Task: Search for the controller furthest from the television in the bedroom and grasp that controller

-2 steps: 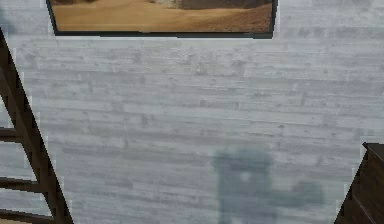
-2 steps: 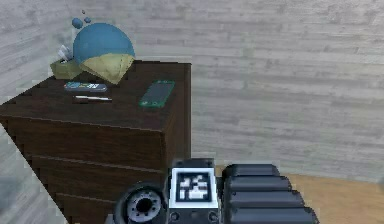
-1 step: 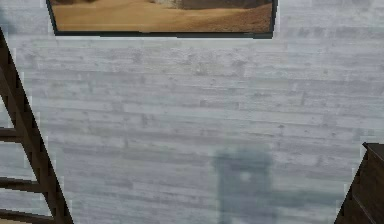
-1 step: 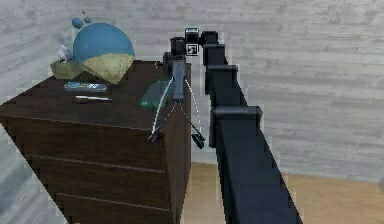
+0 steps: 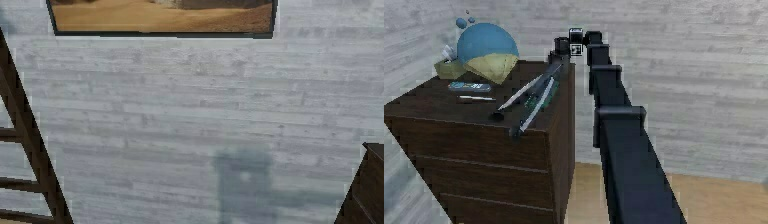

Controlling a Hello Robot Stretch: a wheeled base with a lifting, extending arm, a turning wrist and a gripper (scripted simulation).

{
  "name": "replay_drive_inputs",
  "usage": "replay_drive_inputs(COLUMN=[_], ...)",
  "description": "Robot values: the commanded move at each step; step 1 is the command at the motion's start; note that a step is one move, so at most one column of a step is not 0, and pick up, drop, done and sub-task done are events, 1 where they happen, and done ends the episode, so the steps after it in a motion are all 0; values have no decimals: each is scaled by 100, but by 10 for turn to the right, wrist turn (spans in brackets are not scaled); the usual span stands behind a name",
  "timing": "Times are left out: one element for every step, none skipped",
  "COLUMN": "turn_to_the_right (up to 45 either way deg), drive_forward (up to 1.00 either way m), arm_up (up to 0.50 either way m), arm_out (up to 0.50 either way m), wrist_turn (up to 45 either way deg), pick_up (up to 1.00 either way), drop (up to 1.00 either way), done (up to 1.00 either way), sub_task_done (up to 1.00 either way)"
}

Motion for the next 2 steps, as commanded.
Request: replay_drive_inputs(turn_to_the_right=[0, 0], drive_forward=[0, 0], arm_up=[0, 0], arm_out=[0, 0], wrist_turn=[450, 450], pick_up=[0, 0], drop=[0, 0], done=[0, 0], sub_task_done=[0, 0])
